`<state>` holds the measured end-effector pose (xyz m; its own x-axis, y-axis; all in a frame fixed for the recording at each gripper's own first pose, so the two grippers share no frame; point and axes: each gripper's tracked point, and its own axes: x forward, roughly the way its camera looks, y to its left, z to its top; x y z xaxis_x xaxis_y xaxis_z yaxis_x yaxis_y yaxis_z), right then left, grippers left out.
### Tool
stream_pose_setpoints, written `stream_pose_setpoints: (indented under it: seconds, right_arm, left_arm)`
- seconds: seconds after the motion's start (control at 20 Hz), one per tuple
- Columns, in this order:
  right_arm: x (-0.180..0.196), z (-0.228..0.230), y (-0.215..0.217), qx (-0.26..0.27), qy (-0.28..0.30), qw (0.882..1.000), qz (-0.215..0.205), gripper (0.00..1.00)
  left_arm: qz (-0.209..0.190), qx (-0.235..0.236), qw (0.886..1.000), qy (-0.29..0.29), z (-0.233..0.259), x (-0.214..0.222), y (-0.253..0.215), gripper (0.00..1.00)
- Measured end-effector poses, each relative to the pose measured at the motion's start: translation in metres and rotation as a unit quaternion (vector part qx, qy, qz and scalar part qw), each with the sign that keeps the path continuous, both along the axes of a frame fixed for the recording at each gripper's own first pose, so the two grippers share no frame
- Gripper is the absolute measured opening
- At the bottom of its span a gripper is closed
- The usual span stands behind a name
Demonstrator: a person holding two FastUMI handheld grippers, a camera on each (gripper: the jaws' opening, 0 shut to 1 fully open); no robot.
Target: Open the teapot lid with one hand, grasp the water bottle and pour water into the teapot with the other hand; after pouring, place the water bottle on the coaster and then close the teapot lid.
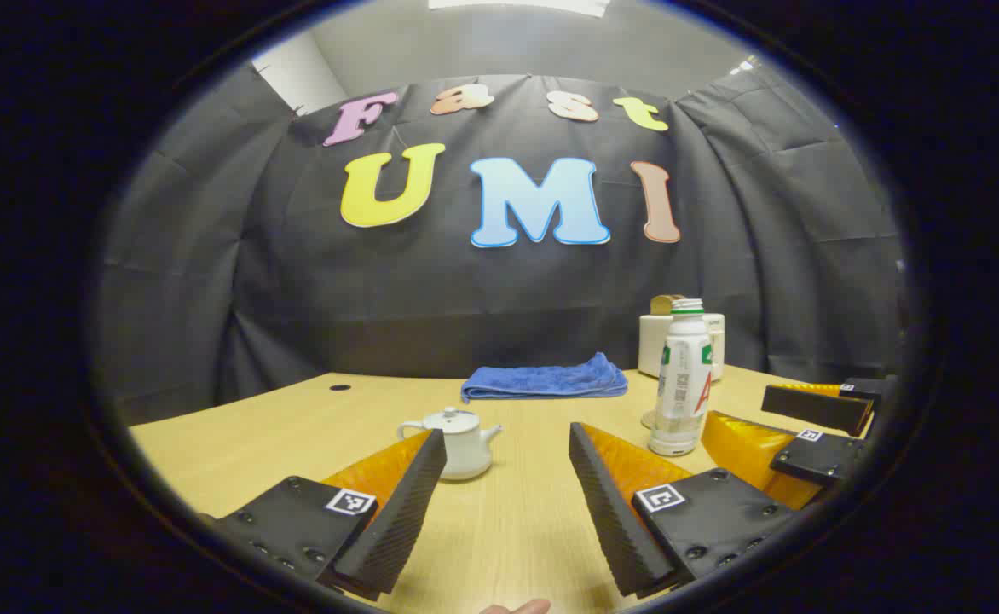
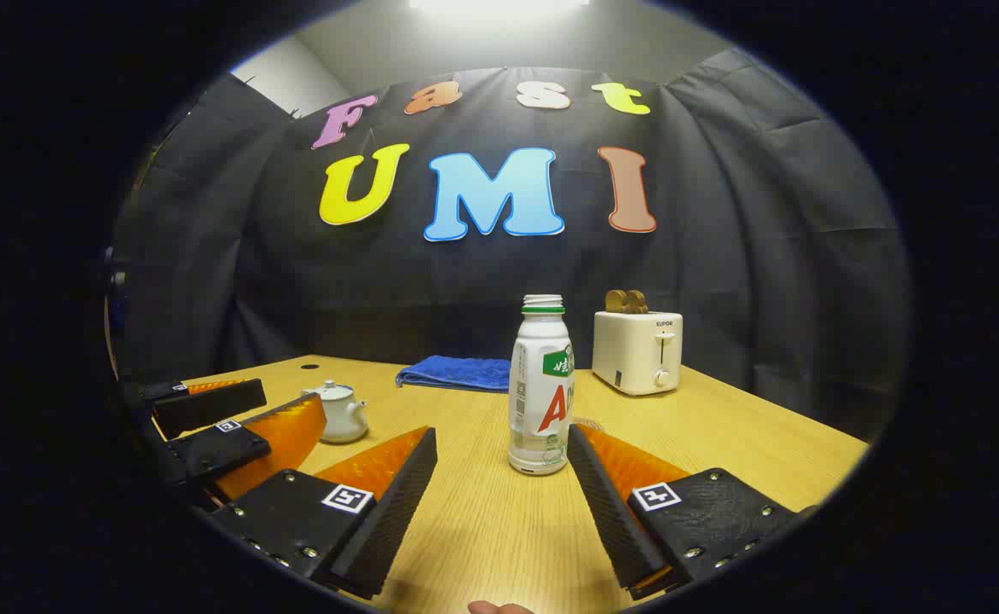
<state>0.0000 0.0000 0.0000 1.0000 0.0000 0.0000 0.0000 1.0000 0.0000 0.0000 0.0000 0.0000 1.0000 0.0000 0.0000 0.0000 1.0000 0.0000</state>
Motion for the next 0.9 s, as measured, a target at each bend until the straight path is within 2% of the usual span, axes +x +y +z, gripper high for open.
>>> stream_pose_setpoints:
  seconds: [0.1, 0.2, 0.55, 0.75, 0.9]
  right_arm:
    - [0.002, 0.0, -0.004, 0.0, 0.001, 1.0, -0.007, 0.95]
    - [0.002, -0.001, -0.003, -0.001, 0.002, 1.0, -0.003, 0.95]
    - [0.003, 0.0, -0.003, -0.003, -0.001, 1.0, 0.005, 0.95]
    - [0.004, 0.0, -0.007, -0.002, 0.001, 1.0, -0.011, 0.95]
    - [0.004, 0.0, -0.013, -0.001, 0.0, 1.0, -0.027, 0.95]
  left_arm:
    - [-0.003, 0.0, 1.0, 0.001, 0.0, 0.003, -0.002, 1.0]
    - [-0.025, -0.001, 1.0, 0.001, -0.001, 0.003, -0.012, 1.0]
    - [-0.015, 0.0, 1.0, -0.001, -0.001, 0.003, -0.007, 1.0]
    - [-0.017, 0.001, 1.0, 0.003, -0.002, 0.005, -0.008, 1.0]
    - [-0.039, 0.0, 0.999, -0.001, 0.001, 0.005, -0.017, 1.0]
